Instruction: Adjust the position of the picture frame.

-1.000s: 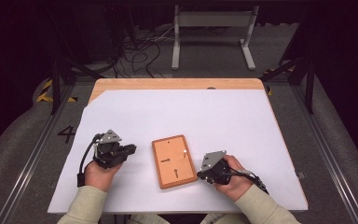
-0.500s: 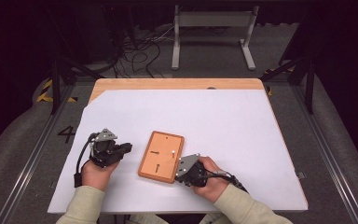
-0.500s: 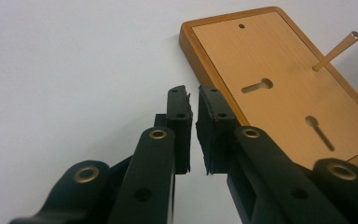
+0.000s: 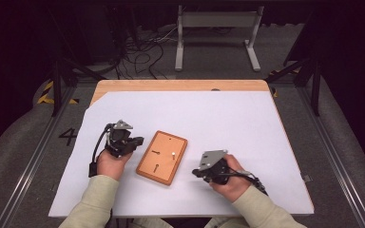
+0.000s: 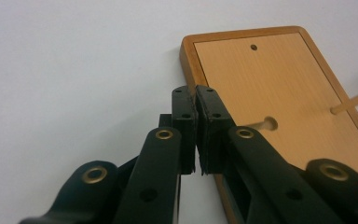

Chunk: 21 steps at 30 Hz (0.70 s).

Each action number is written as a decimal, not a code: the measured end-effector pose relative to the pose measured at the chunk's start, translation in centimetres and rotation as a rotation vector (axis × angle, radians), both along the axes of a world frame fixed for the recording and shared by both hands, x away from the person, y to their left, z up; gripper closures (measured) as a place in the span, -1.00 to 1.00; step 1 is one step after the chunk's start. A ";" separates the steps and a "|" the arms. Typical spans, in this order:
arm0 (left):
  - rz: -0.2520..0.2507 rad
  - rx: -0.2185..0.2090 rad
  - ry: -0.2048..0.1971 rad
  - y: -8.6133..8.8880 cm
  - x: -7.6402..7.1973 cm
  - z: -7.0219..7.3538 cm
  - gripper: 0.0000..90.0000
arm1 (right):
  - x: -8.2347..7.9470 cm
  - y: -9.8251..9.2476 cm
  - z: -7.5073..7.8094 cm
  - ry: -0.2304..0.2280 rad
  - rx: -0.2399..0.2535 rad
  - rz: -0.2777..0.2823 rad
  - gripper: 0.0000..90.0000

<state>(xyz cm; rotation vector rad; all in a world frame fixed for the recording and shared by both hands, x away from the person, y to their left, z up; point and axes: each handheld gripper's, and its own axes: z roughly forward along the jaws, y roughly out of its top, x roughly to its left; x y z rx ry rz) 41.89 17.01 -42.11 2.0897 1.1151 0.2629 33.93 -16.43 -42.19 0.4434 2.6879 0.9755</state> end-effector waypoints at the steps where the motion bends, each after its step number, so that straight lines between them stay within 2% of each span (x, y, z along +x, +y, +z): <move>1: -0.001 -0.006 0.011 -0.2 0.2 0.0 0.94 | 0.0 0.0 0.0 0.000 0.000 0.000 1.00; 3: 0.002 0.003 0.027 -0.6 1.1 -0.2 0.95 | 0.1 -1.8 0.5 -0.002 0.024 -0.042 1.00; 4: 0.003 0.000 0.059 -1.0 1.8 -0.3 0.96 | 0.2 -3.2 1.0 -0.007 0.044 -0.075 1.00; 5: 0.003 0.000 0.059 -1.0 1.8 -0.3 0.96 | 0.2 -3.2 1.0 -0.007 0.044 -0.075 1.00; 6: 0.006 -0.004 0.087 -1.5 2.7 -0.6 0.96 | 0.2 -4.5 1.5 -0.014 0.063 -0.109 1.00; 8: 0.008 0.012 0.112 -2.1 3.5 -0.9 0.96 | 0.2 -5.5 1.9 -0.023 0.077 -0.134 1.00; 9: 0.008 0.012 0.112 -2.1 3.5 -0.9 0.96 | 0.2 -5.5 1.9 -0.023 0.077 -0.134 1.00; 13: 0.009 0.044 0.156 -2.9 4.8 -1.8 0.96 | -0.1 -6.8 2.3 -0.030 0.095 -0.165 1.00; 17: 0.006 0.041 0.172 -3.3 5.5 -2.5 0.97 | -0.3 -7.2 2.2 -0.028 0.095 -0.176 1.00; 21: 0.014 0.016 0.181 -3.3 5.9 -2.7 0.99 | -0.5 -7.3 2.1 -0.030 0.093 -0.179 1.00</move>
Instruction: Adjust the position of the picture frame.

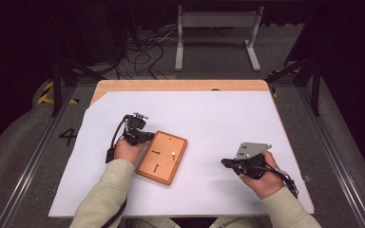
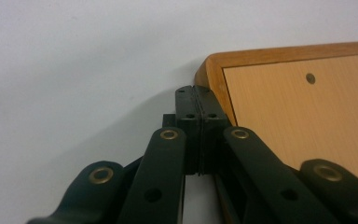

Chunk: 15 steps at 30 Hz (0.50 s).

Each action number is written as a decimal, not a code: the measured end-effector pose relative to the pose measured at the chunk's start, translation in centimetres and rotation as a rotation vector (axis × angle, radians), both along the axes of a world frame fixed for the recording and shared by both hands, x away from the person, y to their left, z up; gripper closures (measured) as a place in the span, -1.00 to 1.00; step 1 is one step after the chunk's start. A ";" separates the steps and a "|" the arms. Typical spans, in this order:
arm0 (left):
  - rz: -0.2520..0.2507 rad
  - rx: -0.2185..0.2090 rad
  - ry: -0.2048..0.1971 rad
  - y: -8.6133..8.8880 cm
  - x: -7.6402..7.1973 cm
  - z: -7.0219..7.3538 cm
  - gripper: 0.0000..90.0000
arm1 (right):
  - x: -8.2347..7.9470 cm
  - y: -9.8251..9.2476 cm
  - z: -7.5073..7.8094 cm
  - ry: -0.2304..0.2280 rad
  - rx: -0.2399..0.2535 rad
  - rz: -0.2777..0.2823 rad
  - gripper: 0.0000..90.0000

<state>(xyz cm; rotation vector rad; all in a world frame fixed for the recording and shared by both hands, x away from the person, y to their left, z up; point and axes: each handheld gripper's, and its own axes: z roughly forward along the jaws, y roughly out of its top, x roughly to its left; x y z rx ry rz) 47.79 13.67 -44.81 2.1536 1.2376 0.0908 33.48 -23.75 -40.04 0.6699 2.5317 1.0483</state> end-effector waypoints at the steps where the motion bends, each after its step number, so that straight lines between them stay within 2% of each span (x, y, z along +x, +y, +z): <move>1: 0.003 0.002 0.001 -0.1 0.1 0.0 0.99 | 0.0 0.0 0.0 0.001 0.001 -0.003 1.00; 4: -0.018 -0.008 0.009 -0.5 0.2 0.0 1.00 | -0.1 -0.2 0.1 0.002 0.004 -0.008 1.00; 6: -0.039 -0.001 0.009 -1.3 0.3 0.1 1.00 | -0.1 -0.3 0.2 0.000 0.009 -0.008 1.00; 9: -0.090 0.032 0.007 -3.2 0.1 0.3 1.00 | -0.2 -0.5 0.4 -0.005 0.013 -0.010 1.00; 11: -0.146 0.060 0.000 -4.8 -0.4 0.5 1.00 | -0.2 -0.6 0.4 -0.006 0.016 -0.010 1.00; 15: -0.233 0.077 -0.005 -7.1 -1.5 0.7 1.00 | -0.1 -0.8 0.4 -0.002 0.018 -0.012 1.00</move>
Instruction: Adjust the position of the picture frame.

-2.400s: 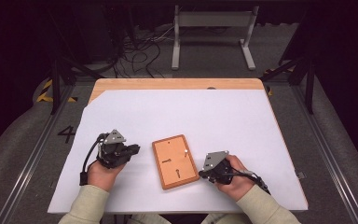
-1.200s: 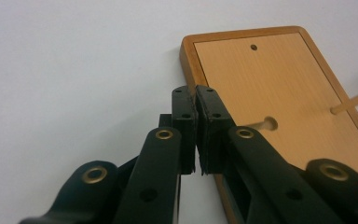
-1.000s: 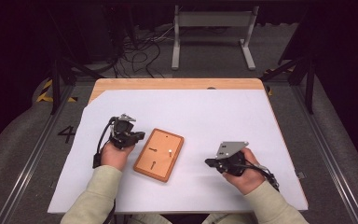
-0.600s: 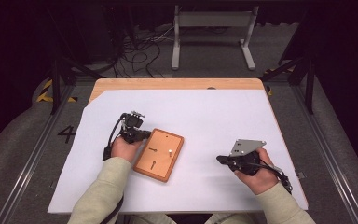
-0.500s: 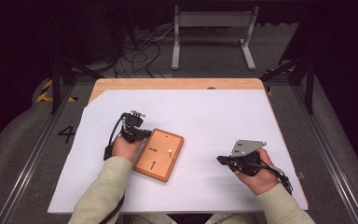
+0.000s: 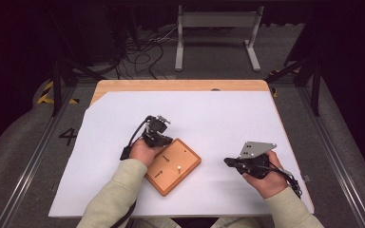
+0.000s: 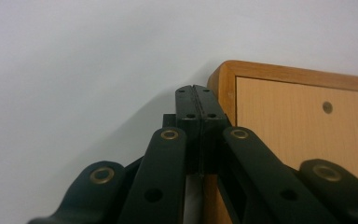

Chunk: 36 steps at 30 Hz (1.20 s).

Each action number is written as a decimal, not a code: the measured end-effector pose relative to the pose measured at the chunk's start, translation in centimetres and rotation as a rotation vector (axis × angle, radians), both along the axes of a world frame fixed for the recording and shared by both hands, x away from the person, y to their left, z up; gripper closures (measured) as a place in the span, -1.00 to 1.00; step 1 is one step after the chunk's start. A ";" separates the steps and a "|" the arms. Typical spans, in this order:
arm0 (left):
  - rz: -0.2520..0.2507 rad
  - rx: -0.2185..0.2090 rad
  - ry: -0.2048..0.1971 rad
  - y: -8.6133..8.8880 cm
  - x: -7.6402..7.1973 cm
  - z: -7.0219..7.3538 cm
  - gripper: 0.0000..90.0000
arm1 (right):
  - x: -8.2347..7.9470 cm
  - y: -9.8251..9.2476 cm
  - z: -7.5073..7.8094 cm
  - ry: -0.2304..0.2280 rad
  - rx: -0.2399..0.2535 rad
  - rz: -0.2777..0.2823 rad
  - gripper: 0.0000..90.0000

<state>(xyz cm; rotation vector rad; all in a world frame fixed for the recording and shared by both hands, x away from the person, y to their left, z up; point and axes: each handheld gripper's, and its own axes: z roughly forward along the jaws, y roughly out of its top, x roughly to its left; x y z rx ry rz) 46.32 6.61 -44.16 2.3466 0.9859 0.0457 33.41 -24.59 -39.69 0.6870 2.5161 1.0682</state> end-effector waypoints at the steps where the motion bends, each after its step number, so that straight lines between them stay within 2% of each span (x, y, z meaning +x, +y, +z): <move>1: -0.016 0.002 0.003 -0.5 -0.3 0.0 1.00 | 0.0 0.0 0.0 0.001 0.000 0.000 1.00; 4: -0.057 0.001 -0.004 -1.4 -1.1 0.1 0.99 | -0.1 0.1 0.0 0.000 0.002 0.004 1.00; 5: -0.057 0.001 -0.004 -1.4 -1.1 0.1 0.99 | -0.1 0.2 0.0 -0.001 0.002 0.007 1.00; 6: -0.041 -0.019 -0.040 -1.1 -1.6 0.5 0.97 | -0.1 0.2 0.0 -0.001 0.000 0.007 1.00; 8: -0.041 -0.075 -0.052 -0.3 -2.1 1.2 0.92 | -0.1 0.3 0.0 -0.003 -0.001 0.011 1.00; 10: -0.049 -0.122 -0.088 0.8 -3.2 2.1 0.92 | -0.1 0.2 0.0 -0.003 0.000 0.008 1.00; 13: -0.075 -0.155 -0.116 2.3 -5.3 3.0 0.93 | 0.0 0.2 -0.1 0.002 -0.001 0.005 1.00; 16: -0.093 -0.172 -0.139 3.5 -7.3 3.4 0.93 | 0.0 0.3 -0.1 0.002 -0.004 0.003 1.00; 17: -0.093 -0.172 -0.139 3.5 -7.3 3.4 0.92 | 0.0 0.3 -0.1 0.001 -0.005 0.004 1.00; 18: -0.094 -0.173 -0.160 4.2 -8.7 3.8 0.92 | 0.0 0.4 -0.1 0.000 -0.005 0.005 1.00; 19: -0.094 -0.173 -0.160 4.2 -8.7 3.8 0.92 | 0.0 0.4 -0.1 0.000 -0.005 0.005 1.00; 22: -0.122 -0.176 -0.178 4.8 -10.7 4.3 0.92 | 0.1 0.5 -0.1 0.003 -0.006 0.007 1.00; 25: -0.164 -0.172 -0.172 5.0 -12.7 4.3 0.92 | 0.3 0.6 -0.2 0.003 -0.008 0.010 1.00; 30: -0.197 -0.165 -0.128 5.2 -14.0 3.4 0.91 | 0.5 1.0 -0.4 0.010 -0.011 0.019 1.00; 36: -0.250 -0.156 -0.097 4.9 -15.3 2.7 0.91 | 0.7 1.1 -0.5 0.014 -0.010 0.021 1.00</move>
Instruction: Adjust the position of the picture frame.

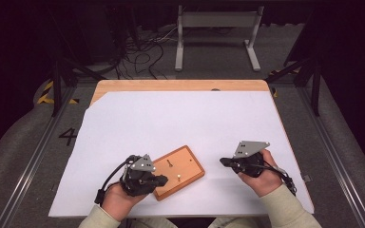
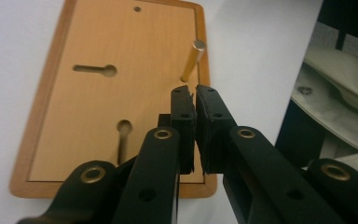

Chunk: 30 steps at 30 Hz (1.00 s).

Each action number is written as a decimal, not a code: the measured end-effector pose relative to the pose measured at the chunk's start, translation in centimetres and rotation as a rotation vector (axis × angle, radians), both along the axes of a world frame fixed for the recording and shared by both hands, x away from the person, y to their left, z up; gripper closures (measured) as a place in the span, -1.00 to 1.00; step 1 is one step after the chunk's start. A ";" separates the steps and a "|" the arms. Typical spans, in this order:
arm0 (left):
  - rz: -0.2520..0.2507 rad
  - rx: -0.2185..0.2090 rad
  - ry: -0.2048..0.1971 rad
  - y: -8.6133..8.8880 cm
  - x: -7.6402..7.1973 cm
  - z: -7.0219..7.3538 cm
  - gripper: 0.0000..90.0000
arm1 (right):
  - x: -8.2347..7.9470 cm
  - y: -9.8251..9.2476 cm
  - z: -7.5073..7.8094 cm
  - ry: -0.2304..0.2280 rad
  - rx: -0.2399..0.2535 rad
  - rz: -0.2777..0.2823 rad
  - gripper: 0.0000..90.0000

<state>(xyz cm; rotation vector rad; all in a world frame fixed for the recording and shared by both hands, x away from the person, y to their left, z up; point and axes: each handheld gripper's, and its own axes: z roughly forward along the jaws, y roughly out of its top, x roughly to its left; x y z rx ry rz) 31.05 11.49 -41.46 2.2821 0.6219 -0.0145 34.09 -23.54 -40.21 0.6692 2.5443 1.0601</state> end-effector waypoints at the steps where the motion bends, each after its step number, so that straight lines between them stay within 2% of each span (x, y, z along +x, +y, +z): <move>1: 0.000 0.000 0.000 0.0 0.0 0.0 0.91 | 0.0 0.0 0.0 0.001 -0.001 0.000 1.00; 3: -0.025 0.007 0.027 -0.4 -0.1 -0.5 0.91 | 0.0 0.1 -0.1 0.001 -0.002 0.000 1.00; 4: -0.025 0.007 0.027 -0.4 -0.1 -0.5 0.91 | 0.0 0.1 -0.1 0.002 -0.002 0.001 1.00; 9: -0.078 0.048 0.063 -1.6 -0.4 -1.7 0.91 | 0.1 0.1 -0.2 0.004 -0.001 0.002 1.00; 12: -0.116 0.071 0.064 -2.2 -0.7 -1.9 0.91 | 0.1 0.0 -0.2 0.009 0.000 0.002 1.00; 13: -0.116 0.071 0.064 -2.2 -0.7 -1.9 0.91 | 0.1 0.0 -0.2 0.009 0.000 0.002 1.00; 16: -0.127 0.111 0.069 -2.6 -0.8 -2.3 0.88 | 0.1 0.1 -0.2 0.008 0.002 0.004 1.00; 18: -0.135 0.119 0.081 -2.6 -0.7 -2.5 0.88 | 0.1 0.0 -0.2 0.010 0.006 0.006 1.00; 20: -0.136 0.143 0.060 -2.7 -0.8 -2.5 0.94 | 0.1 -0.1 -0.1 0.009 0.008 0.004 1.00; 21: -0.138 0.141 0.061 -2.7 -0.8 -2.6 0.98 | 0.1 -0.1 -0.1 0.010 0.010 0.003 1.00; 23: -0.134 0.143 0.069 -2.6 -0.8 -2.6 0.99 | 0.2 -0.1 -0.1 0.011 0.011 0.003 1.00; 25: -0.100 0.163 0.044 -2.4 -0.6 -2.6 0.99 | 0.2 0.0 -0.2 0.011 0.010 0.006 1.00; 30: -0.029 0.143 0.040 -1.0 0.5 -2.9 0.98 | 0.2 0.1 -0.2 0.011 0.009 0.010 1.00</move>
